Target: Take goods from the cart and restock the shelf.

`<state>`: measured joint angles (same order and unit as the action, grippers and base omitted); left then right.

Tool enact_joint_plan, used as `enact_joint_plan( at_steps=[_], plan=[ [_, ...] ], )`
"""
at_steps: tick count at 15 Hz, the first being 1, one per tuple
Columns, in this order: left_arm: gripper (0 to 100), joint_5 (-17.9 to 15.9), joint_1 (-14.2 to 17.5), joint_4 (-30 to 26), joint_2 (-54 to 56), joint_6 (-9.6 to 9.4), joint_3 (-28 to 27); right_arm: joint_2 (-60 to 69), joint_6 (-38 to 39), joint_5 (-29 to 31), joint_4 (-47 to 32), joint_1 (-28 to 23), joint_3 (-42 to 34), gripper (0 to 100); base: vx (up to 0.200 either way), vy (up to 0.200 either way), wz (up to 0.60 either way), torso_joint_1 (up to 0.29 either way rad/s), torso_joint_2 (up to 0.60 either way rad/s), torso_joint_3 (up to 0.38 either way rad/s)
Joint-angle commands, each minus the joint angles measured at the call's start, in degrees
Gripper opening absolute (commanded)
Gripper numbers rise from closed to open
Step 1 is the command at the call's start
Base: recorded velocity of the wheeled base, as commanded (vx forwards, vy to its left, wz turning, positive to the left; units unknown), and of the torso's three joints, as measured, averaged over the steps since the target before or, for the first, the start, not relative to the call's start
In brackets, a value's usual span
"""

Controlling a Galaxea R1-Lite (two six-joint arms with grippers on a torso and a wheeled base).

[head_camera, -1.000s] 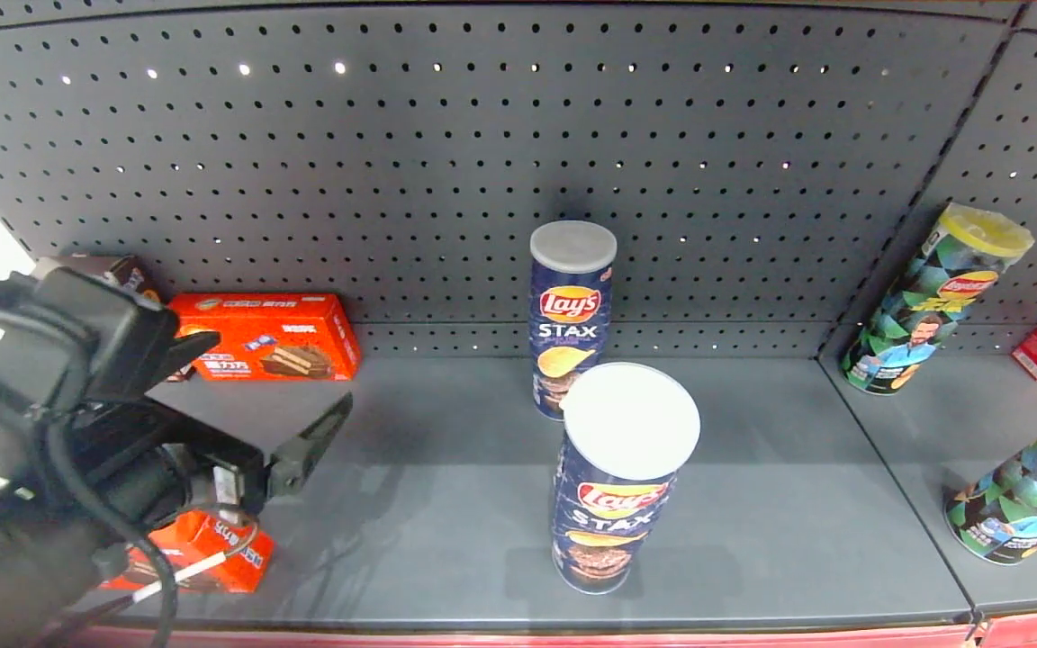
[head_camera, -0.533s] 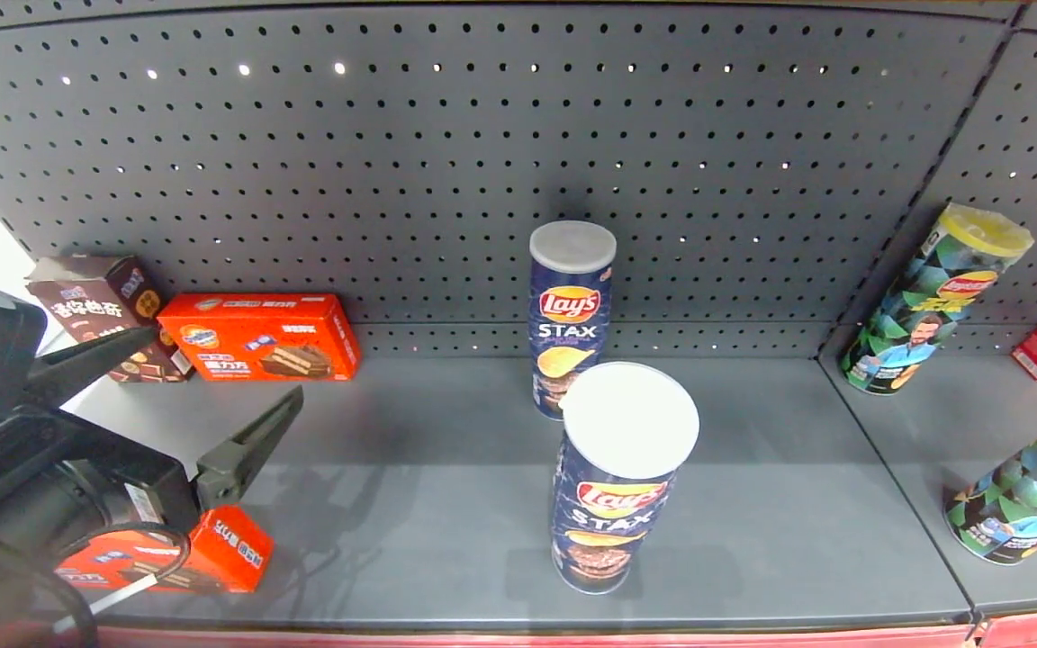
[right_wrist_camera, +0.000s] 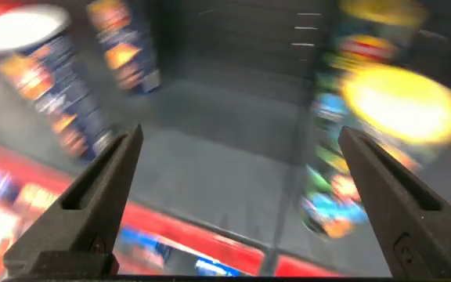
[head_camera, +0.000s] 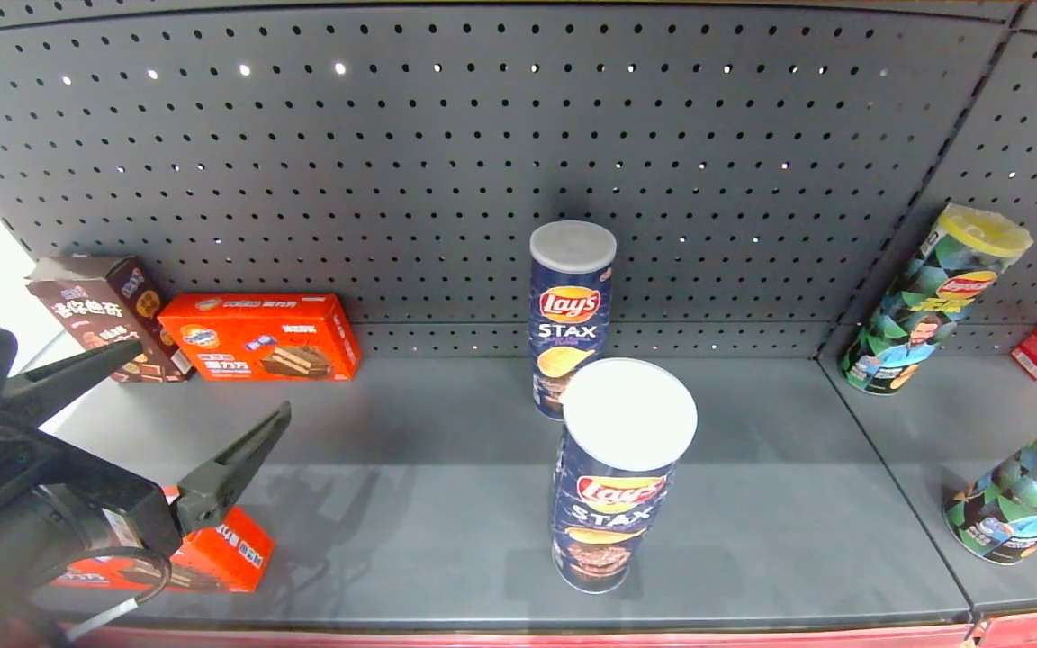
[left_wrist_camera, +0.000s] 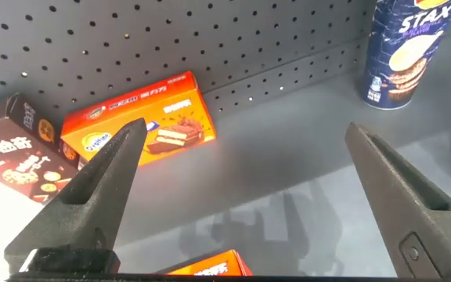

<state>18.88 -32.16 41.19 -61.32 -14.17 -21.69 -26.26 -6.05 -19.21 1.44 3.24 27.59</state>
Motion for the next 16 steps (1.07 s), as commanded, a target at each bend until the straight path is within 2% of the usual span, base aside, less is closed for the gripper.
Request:
enact_joint_plan(
  at_steps=[1, 3, 6, 10, 16],
  plan=[
    [100, 0.0, 0.0, 0.0, -0.1, 0.02, 0.3, -7.4, -3.0, -2.1, 0.1, 3.2, 1.6, 100, 0.0, 0.0, 0.0, 0.0, 0.0, 0.0],
    [100, 0.0, 0.0, 0.0, 0.0, 0.02, 0.4, -11.5, -3.5, -1.9, 0.4, 6.6, 4.1, 100, 0.0, 0.0, 0.0, 0.0, 0.0, 0.0],
    [100, 0.0, 0.0, 0.0, 0.1, 0.02, 0.4, -17.0, -3.5, -2.1, -0.1, 8.4, 9.4, 100, 0.0, 0.0, 0.0, 0.0, 0.0, 0.0],
    [100, 0.0, 0.0, 0.0, 0.0, 0.02, 0.4, -25.3, -3.4, -2.0, -3.4, 15.7, 17.1, 100, 0.0, 0.0, 0.0, 0.0, 0.0, 0.0],
    [100, 0.0, 0.0, 0.0, 0.7, 0.1, 2.1, -34.6, -3.3, -1.9, -3.6, 22.9, 23.3, 100, 0.0, 0.0, 0.0, 0.0, 0.0, 0.0]
  ],
)
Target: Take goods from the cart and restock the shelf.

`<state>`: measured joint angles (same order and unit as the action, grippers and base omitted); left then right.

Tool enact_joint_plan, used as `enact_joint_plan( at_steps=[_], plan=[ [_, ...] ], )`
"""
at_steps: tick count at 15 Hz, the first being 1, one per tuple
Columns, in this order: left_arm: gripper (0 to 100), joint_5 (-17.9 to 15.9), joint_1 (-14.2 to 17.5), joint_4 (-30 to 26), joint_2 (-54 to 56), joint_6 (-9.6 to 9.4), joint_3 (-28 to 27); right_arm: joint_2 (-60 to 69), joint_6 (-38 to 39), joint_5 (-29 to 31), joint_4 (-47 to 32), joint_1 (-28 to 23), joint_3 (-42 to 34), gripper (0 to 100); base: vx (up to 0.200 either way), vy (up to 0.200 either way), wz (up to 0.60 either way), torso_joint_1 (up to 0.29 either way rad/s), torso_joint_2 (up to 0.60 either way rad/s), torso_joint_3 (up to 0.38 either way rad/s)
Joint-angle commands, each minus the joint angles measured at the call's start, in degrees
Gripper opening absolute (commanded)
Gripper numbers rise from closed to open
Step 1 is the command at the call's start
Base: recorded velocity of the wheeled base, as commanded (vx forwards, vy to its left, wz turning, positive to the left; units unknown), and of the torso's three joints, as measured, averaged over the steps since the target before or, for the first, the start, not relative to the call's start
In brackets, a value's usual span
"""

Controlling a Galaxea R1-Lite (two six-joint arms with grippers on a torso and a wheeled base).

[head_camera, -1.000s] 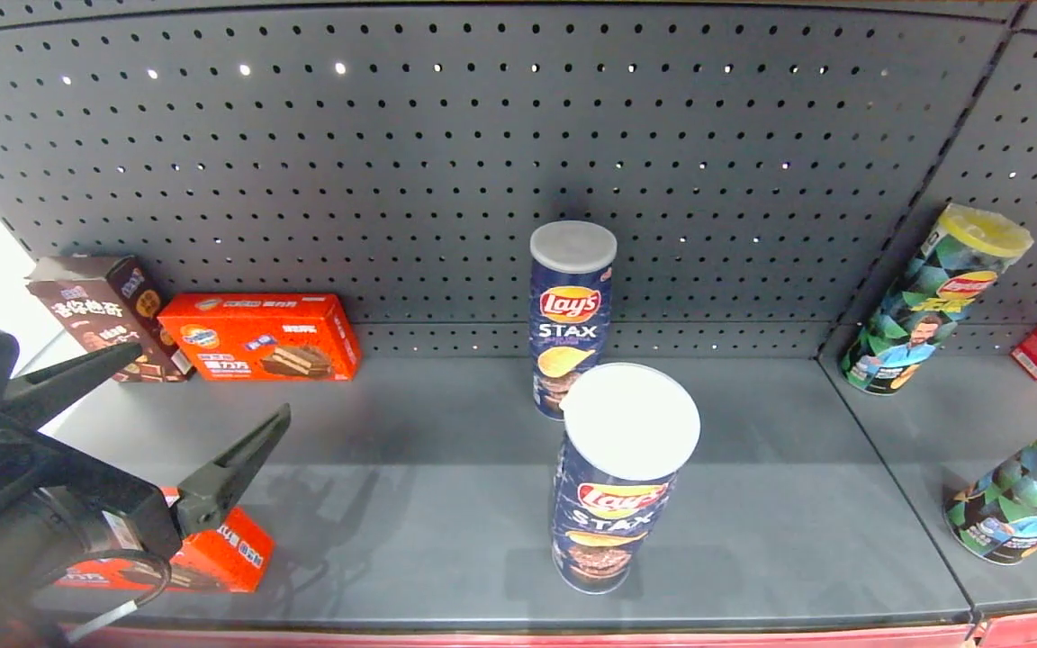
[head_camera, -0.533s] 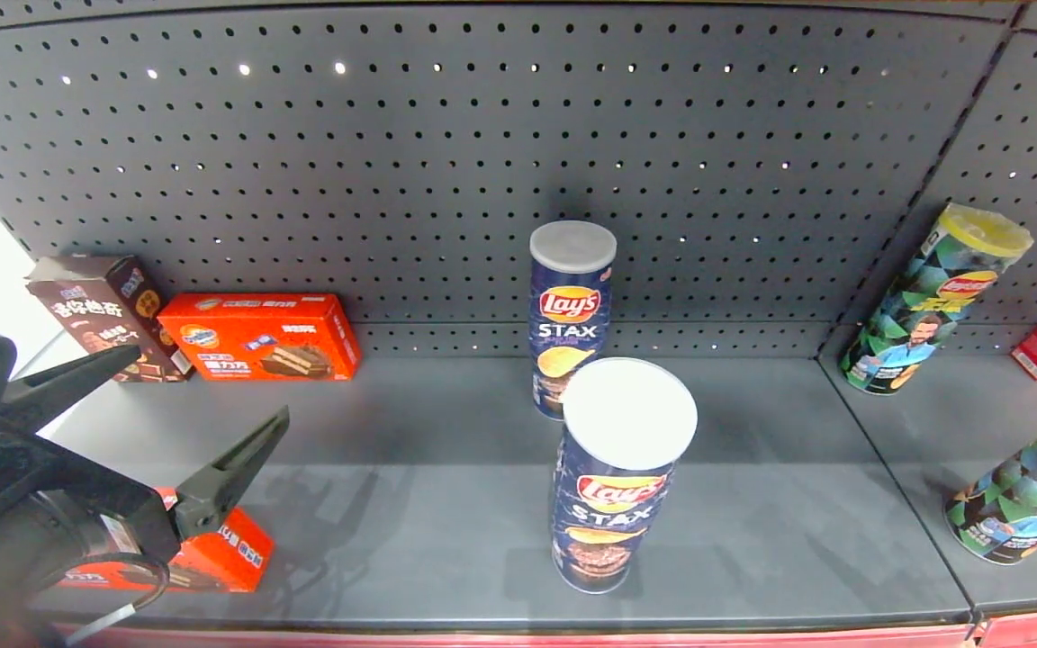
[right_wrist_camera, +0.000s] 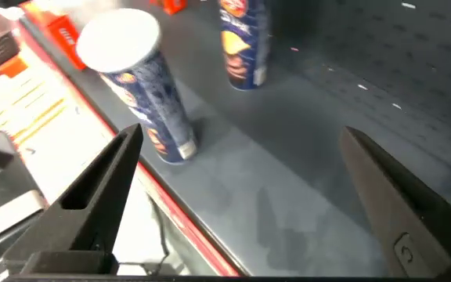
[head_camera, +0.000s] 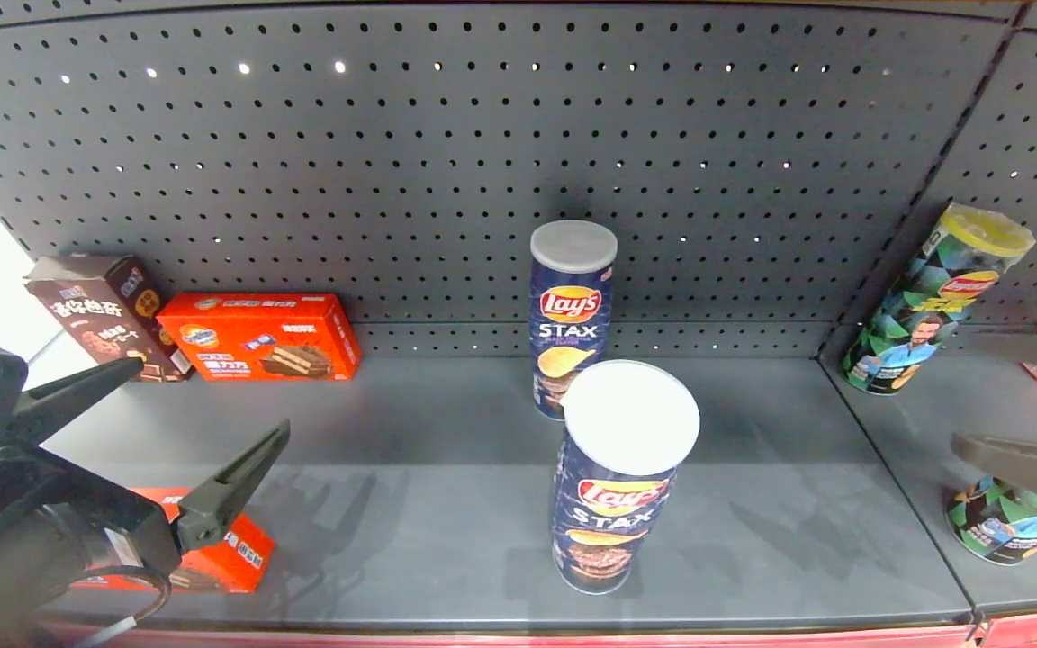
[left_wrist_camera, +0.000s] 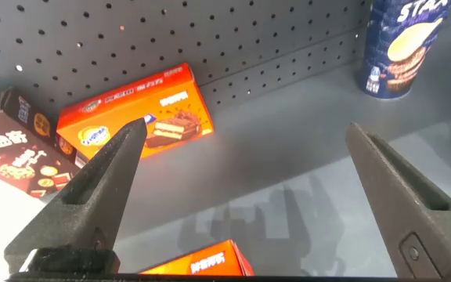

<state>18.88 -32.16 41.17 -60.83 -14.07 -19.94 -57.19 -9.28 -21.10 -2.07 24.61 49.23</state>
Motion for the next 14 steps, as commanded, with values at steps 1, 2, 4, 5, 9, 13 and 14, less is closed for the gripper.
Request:
enact_joint_plan(
  at_steps=[1, 2, 4, 5, 9, 13, 14],
  plan=[
    [100, 0.0, 0.0, 0.1, 0.2, 0.01, 0.3, -3.7, 0.0, 0.0, -0.1, 1.6, 1.7, 100, 0.0, 0.0, 0.0, 0.0, 0.0, 0.0],
    [100, 0.0, 0.0, 0.1, 0.5, 0.01, 0.7, -6.7, -0.1, 0.0, 0.0, 3.3, 3.9, 100, 0.0, 0.0, 0.0, 0.0, 0.0, 0.0],
    [100, 0.0, 0.0, 0.1, 0.5, 0.01, 0.6, -9.1, -0.3, 0.1, 0.3, 4.4, 4.6, 100, 0.0, 0.0, 0.0, 0.0, 0.0, 0.0],
    [100, 0.0, 0.0, 0.1, 0.5, 0.01, 0.7, -10.1, -0.3, 0.1, 0.3, 5.3, 4.9, 100, 0.0, 0.0, 0.0, 0.0, 0.0, 0.0],
    [100, -0.2, 0.0, 0.1, 0.4, 0.01, 0.6, -13.7, -0.4, 0.1, 0.5, 7.4, 5.7, 100, 0.0, 0.0, 0.0, 0.0, 0.0, 0.0],
    [100, -0.1, 0.0, 0.1, 0.5, 0.01, 0.6, -16.1, -0.8, 0.2, 0.5, 7.8, 5.2, 100, 0.0, 0.0, 0.0, 0.0, 0.0, 0.0],
    [100, -0.1, 0.0, 0.1, 0.5, 0.01, 0.6, -16.5, -0.9, 0.1, 0.4, 8.1, 5.1, 100, 0.0, 0.0, 0.0, 0.0, 0.0, 0.0]
  ],
)
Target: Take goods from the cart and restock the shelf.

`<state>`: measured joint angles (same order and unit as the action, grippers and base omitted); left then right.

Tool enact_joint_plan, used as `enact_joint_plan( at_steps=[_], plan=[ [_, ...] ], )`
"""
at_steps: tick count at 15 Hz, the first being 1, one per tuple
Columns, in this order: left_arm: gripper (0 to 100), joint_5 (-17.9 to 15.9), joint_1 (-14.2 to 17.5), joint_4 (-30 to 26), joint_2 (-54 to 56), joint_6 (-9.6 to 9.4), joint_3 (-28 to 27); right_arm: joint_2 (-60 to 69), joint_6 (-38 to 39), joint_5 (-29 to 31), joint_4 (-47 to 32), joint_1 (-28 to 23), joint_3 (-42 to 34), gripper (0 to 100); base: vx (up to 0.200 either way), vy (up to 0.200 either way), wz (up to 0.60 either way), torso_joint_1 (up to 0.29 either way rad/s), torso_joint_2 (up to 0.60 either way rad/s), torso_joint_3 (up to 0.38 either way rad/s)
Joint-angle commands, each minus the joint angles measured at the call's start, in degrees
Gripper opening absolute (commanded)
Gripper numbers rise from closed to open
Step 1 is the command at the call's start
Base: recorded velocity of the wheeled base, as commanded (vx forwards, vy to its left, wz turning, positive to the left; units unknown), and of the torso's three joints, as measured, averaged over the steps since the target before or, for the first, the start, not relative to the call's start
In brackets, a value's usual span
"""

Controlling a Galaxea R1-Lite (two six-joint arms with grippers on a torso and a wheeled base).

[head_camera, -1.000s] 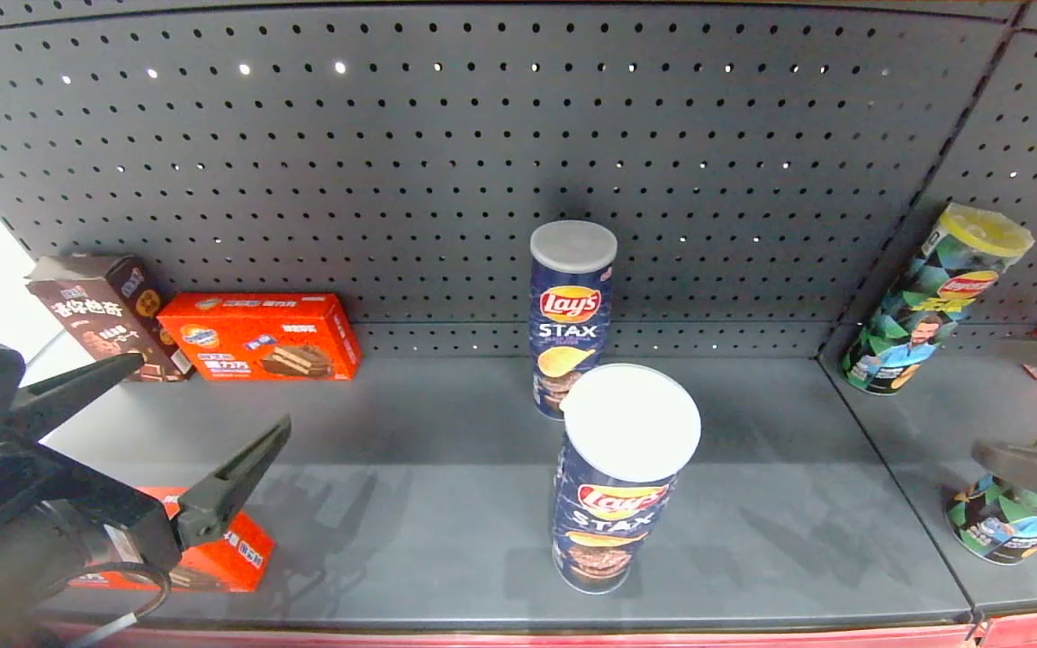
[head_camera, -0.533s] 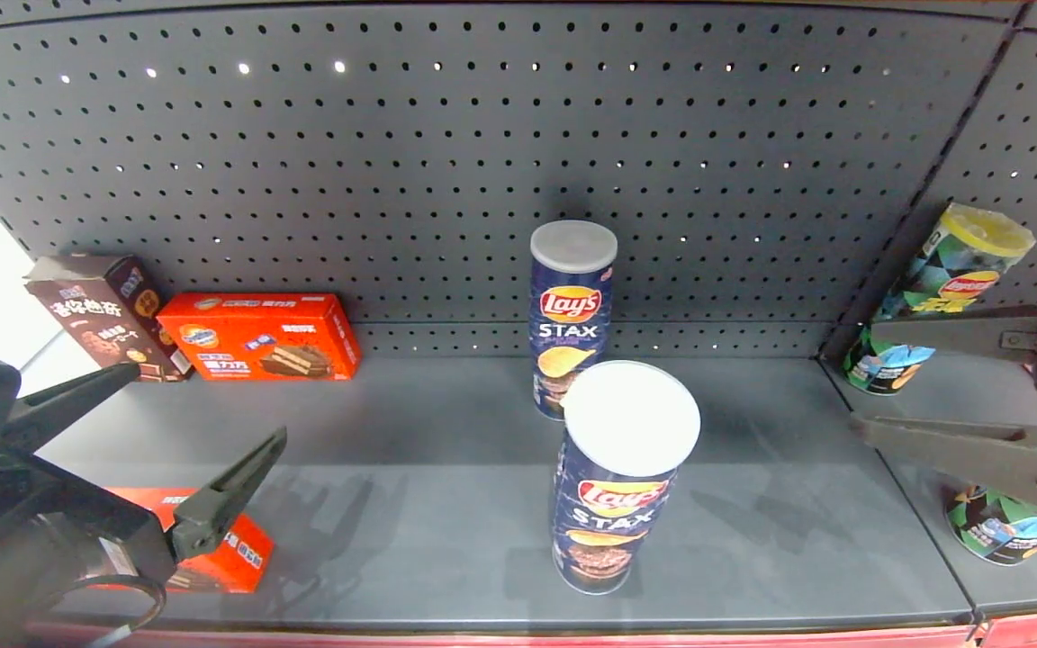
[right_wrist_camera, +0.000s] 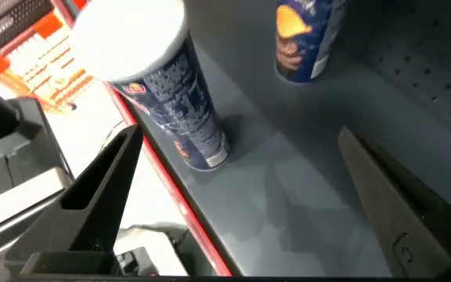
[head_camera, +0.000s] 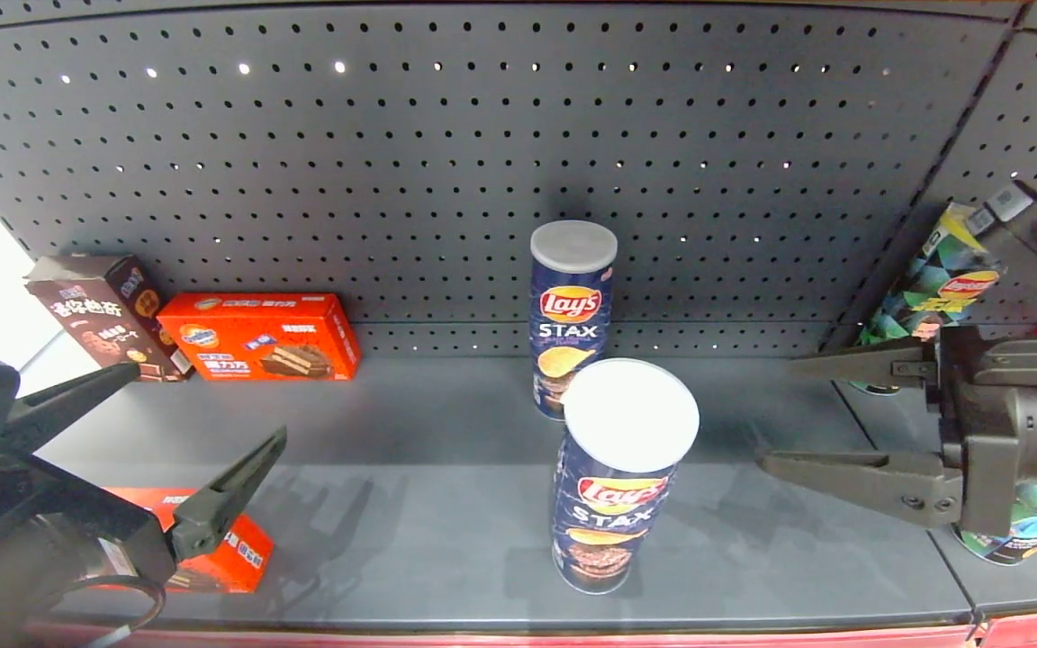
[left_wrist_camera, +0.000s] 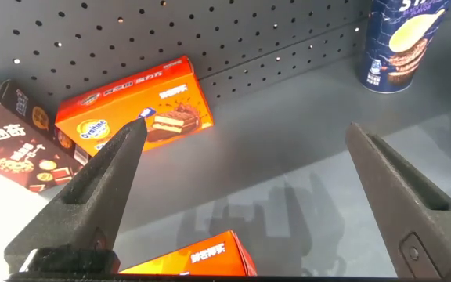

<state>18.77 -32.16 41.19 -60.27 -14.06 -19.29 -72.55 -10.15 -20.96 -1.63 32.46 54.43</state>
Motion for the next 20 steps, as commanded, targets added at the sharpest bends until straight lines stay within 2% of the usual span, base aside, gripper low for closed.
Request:
enact_joint_plan(
  at_steps=[1, 8, 12, 20],
  plan=[
    [100, 0.0, 0.0, 0.0, -0.1, -0.01, -0.1, -2.0, -0.1, -0.1, -0.1, 0.7, -0.6, 100, 0.0, 0.0, 0.0, 0.0, 0.0, 0.0],
    [100, -0.1, -0.1, 0.0, 0.2, 0.26, 0.0, -4.8, -1.6, 0.1, 0.1, 1.7, -8.1, 100, 0.0, 0.0, 0.0, 0.0, 0.0, 0.0],
    [100, -0.1, -0.1, 0.0, 0.2, 0.08, 0.0, -9.5, -1.4, 4.0, 0.9, 1.6, -7.3, 100, 0.0, 0.0, 0.0, 0.0, 0.0, 0.0],
    [100, -0.9, -0.5, 0.1, 1.0, 0.08, 1.1, -18.6, -1.3, 4.3, 2.9, 1.6, -0.8, 100, 0.0, 0.0, 0.0, 0.0, 0.0, 0.0]
  ],
)
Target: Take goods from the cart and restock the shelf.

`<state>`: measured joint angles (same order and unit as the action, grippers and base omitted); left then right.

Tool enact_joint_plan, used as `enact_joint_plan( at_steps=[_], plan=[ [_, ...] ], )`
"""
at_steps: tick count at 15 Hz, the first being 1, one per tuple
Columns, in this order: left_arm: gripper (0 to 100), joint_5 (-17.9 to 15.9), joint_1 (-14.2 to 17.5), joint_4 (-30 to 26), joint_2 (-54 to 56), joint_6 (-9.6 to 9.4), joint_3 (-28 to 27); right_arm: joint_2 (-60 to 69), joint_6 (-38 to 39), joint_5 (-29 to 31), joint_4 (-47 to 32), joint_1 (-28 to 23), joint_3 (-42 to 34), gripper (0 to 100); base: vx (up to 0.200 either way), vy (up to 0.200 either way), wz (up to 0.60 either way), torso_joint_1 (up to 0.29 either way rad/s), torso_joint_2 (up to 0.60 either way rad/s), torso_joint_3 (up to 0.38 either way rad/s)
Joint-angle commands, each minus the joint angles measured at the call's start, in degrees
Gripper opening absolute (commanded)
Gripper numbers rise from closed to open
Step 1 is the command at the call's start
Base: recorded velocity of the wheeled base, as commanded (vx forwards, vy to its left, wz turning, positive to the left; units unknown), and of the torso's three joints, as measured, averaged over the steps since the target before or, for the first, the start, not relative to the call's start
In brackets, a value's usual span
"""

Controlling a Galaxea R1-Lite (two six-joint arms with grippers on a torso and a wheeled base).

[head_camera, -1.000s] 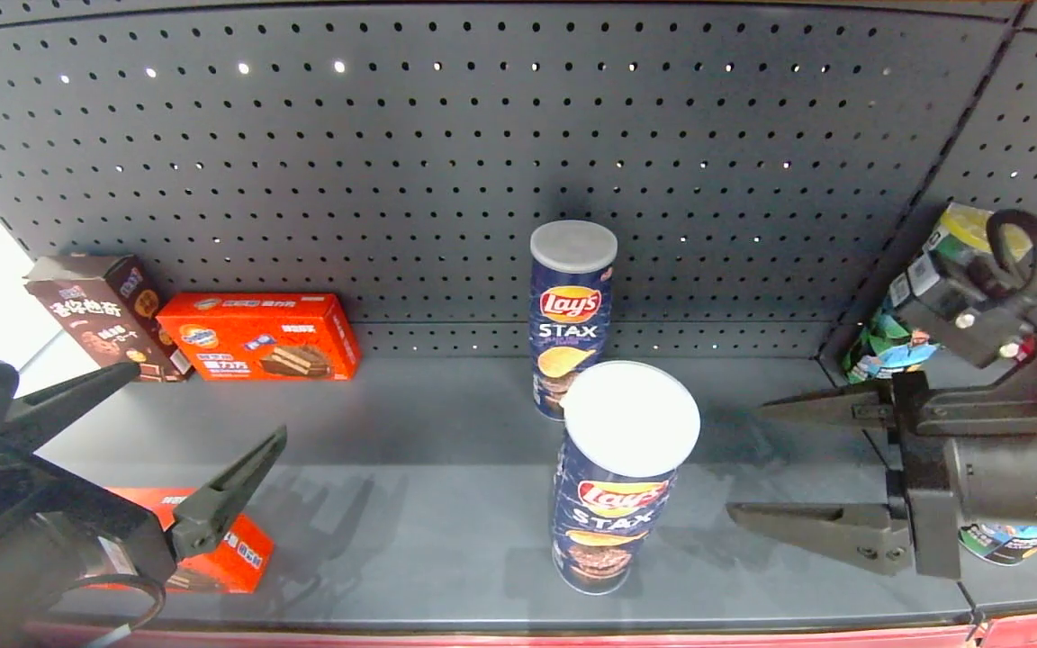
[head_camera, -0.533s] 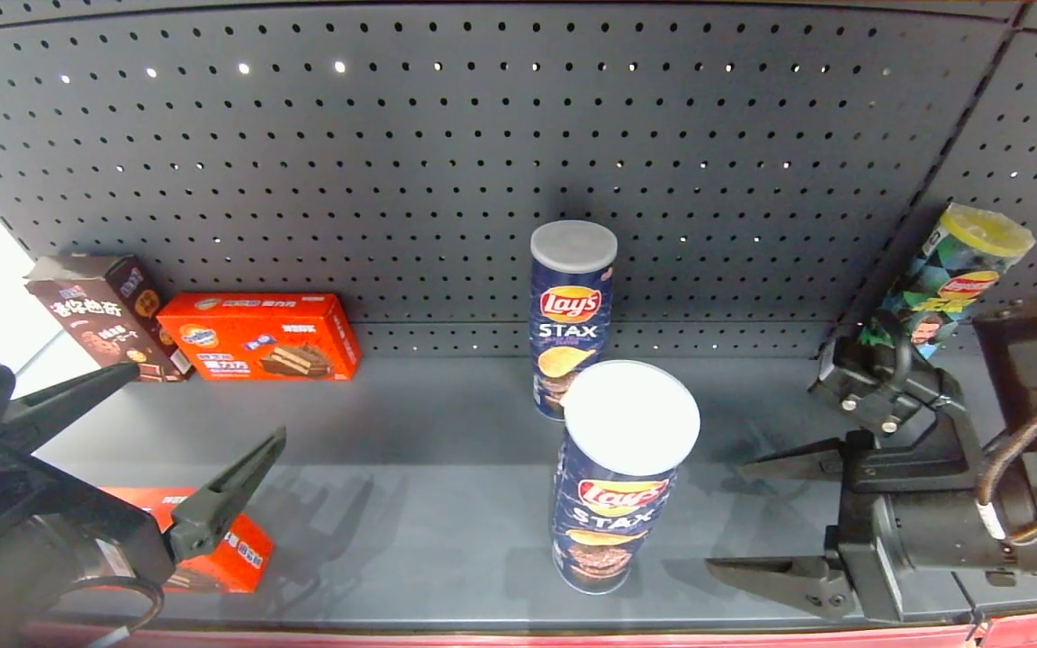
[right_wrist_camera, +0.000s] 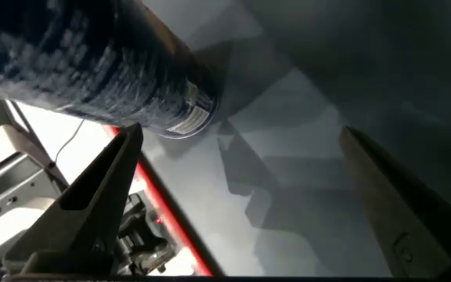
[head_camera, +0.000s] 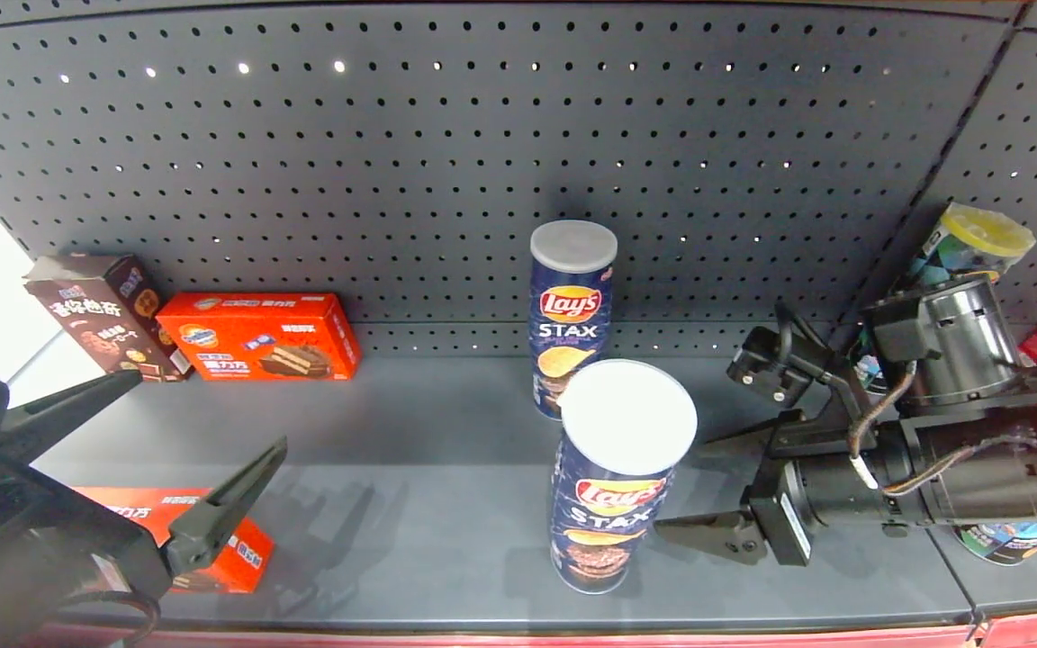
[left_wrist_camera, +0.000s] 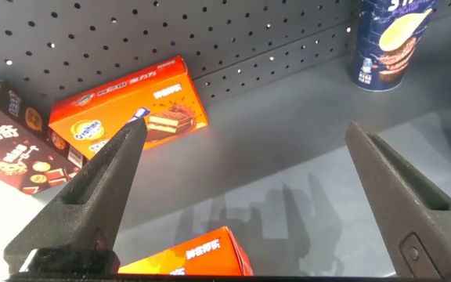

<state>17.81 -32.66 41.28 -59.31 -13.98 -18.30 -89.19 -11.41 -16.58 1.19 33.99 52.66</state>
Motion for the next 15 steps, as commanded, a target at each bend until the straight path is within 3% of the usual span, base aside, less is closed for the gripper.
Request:
enact_joint_plan(
  at_steps=[1, 15],
  plan=[
    [100, 0.0, -0.1, 0.0, 0.1, 0.1, 0.1, -2.7, -0.1, 0.0, 0.0, 0.1, 1.7, 100, 0.0, 0.0, 0.0, 0.0, 0.0, 0.0],
    [100, -0.2, -0.2, 0.0, 0.1, 0.1, 0.9, -3.1, -0.3, 0.0, 0.6, -0.5, 2.2, 100, 0.0, 0.0, 0.0, 0.0, 0.0, 0.0]
  ],
)
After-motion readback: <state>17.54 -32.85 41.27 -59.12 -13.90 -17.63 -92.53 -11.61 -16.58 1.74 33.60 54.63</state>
